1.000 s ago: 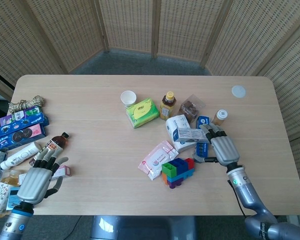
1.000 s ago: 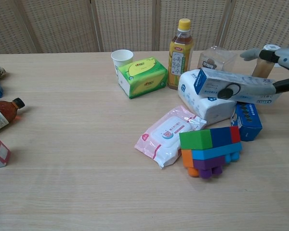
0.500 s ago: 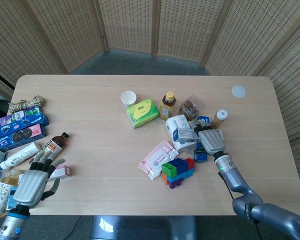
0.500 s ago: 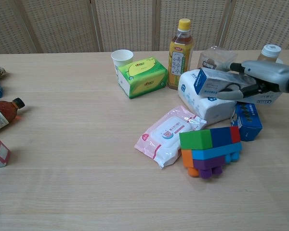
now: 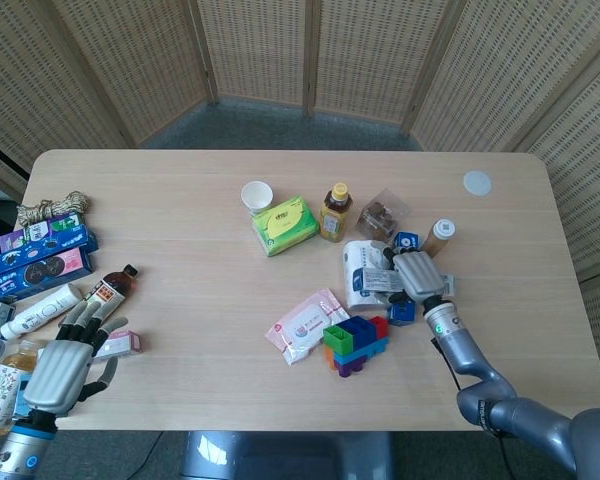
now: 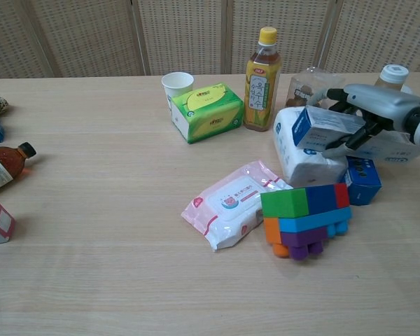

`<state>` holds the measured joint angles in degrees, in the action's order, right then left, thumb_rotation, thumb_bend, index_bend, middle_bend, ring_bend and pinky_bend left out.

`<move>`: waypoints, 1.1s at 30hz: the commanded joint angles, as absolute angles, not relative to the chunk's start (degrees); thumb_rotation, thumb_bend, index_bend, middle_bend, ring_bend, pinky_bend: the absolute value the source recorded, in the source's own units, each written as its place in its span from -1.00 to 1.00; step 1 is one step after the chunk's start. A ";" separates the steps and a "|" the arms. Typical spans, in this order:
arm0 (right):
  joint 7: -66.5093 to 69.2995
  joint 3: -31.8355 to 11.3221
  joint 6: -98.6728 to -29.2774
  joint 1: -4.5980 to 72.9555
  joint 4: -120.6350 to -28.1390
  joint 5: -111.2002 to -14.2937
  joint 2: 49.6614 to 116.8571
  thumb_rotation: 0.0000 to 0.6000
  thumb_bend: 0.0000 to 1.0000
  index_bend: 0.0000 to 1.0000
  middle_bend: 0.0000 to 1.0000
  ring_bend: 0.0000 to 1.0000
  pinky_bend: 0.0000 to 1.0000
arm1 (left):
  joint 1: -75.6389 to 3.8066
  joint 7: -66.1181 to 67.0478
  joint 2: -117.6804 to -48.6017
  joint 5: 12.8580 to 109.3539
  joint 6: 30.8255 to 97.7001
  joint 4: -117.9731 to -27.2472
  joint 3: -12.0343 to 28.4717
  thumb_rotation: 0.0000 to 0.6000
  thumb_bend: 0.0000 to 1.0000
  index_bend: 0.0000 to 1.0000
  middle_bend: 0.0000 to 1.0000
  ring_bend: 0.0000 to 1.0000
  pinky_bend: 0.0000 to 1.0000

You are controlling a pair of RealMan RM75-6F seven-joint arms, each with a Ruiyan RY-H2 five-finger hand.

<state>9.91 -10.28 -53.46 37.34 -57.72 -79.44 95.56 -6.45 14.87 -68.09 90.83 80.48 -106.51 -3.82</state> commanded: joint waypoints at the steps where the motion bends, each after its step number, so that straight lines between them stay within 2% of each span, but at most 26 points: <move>1: 10.36 -9.79 -54.91 36.84 -57.41 -80.07 95.64 1.00 -0.61 -0.18 0.80 0.06 -0.03 | -6.45 14.62 -68.14 90.62 80.32 -106.31 -3.81 1.00 0.07 -0.57 -0.87 -1.00 -1.00; 7: 7.64 -10.04 -57.94 35.47 -61.61 -79.74 92.79 1.00 -0.60 -0.10 0.83 0.10 -0.03 | -6.95 14.01 -68.48 90.11 79.32 -105.77 -3.54 1.00 0.08 -0.60 -0.89 -1.00 -1.00; 21: -3.69 -13.05 -64.18 34.53 -79.12 -79.46 82.40 1.00 -0.61 -0.09 0.87 0.14 -0.03 | -7.82 12.59 -70.38 89.48 77.67 -103.75 -3.35 1.00 0.07 -0.63 -0.89 -1.00 -1.00; 28: -5.02 -16.59 -66.99 36.17 -86.37 -80.86 78.51 1.00 -0.61 -0.08 0.88 0.14 -0.03 | -6.19 12.83 -69.84 90.54 79.83 -104.38 -4.63 1.00 0.07 -0.65 -0.88 -1.00 -1.00; 33: -2.66 -17.81 -69.12 36.87 -88.21 -82.07 78.58 1.00 -0.61 -0.06 0.91 0.16 -0.03 | -4.43 11.95 -69.28 91.18 81.87 -103.92 -5.76 1.00 0.07 -0.66 -0.89 -1.00 -1.00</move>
<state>-3.14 -17.63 -68.64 36.56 -87.89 -81.58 78.58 -4.68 12.23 -69.40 91.07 81.61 -104.08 -5.54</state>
